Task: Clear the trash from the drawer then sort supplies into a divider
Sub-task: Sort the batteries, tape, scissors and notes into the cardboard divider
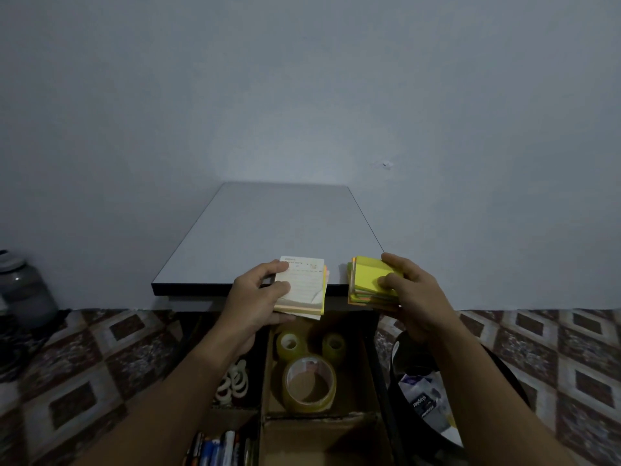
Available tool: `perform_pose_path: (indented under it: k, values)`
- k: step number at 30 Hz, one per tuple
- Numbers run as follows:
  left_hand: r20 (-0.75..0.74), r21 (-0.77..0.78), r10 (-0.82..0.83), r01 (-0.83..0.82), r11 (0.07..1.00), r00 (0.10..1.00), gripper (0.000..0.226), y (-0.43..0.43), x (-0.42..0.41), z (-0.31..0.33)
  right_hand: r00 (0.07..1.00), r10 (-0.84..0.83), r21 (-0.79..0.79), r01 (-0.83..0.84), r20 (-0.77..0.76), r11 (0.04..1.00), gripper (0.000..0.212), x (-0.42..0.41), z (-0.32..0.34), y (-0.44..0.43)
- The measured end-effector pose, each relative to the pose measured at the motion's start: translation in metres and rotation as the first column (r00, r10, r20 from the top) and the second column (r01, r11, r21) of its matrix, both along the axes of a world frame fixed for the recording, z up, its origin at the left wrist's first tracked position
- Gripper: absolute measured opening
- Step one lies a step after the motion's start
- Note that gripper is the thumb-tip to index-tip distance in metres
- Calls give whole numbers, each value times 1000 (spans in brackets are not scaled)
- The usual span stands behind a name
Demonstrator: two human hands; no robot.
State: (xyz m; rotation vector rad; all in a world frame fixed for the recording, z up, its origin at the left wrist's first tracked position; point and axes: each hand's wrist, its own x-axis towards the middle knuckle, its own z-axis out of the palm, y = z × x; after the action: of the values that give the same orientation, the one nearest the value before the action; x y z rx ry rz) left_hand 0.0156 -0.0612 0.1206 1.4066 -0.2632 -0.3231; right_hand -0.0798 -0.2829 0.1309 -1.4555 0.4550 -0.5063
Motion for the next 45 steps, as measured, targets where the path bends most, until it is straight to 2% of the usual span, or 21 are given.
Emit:
perform_pose_path:
  k: [8, 15, 21, 30, 34, 38, 41, 45]
  values:
    - [-55, -4, -17, 17, 1000, 998, 31, 2, -4, 5, 995, 96, 72, -94, -26, 993, 43, -4, 5, 6]
    - [-55, 22, -65, 66, 998, 996, 32, 5, -4, 7, 996, 88, 5, -88, 33, 996, 45, -6, -2, 6]
    - [-58, 52, -91, 94, 994, 994, 38, 7, -3, 9, 996, 56, -15, -55, 63, 998, 34, -5, -5, 6]
    - [-30, 46, -88, 90, 995, 996, 43, 12, -9, 6, 997, 34, -81, -28, 69, 996, 38, -8, -7, 2]
    - [-3, 24, -140, 140, 990, 990, 43, 26, -25, 2, 991, 21, -81, -10, 130, 997, 40, -15, -2, 7]
    - [-18, 40, -230, 231, 972, 973, 42, 40, -53, -11, 984, 105, 1, -106, 147, 994, 40, -26, 6, 9]
    - [-33, 109, -330, 331, 937, 944, 43, 45, -72, -26, 980, 153, 33, -158, 123, 987, 40, -35, 9, 9]
    - [22, 260, -496, 474, 841, 868, 45, 48, -86, -42, 979, 174, 63, -181, 106, 981, 39, -43, 6, 5]
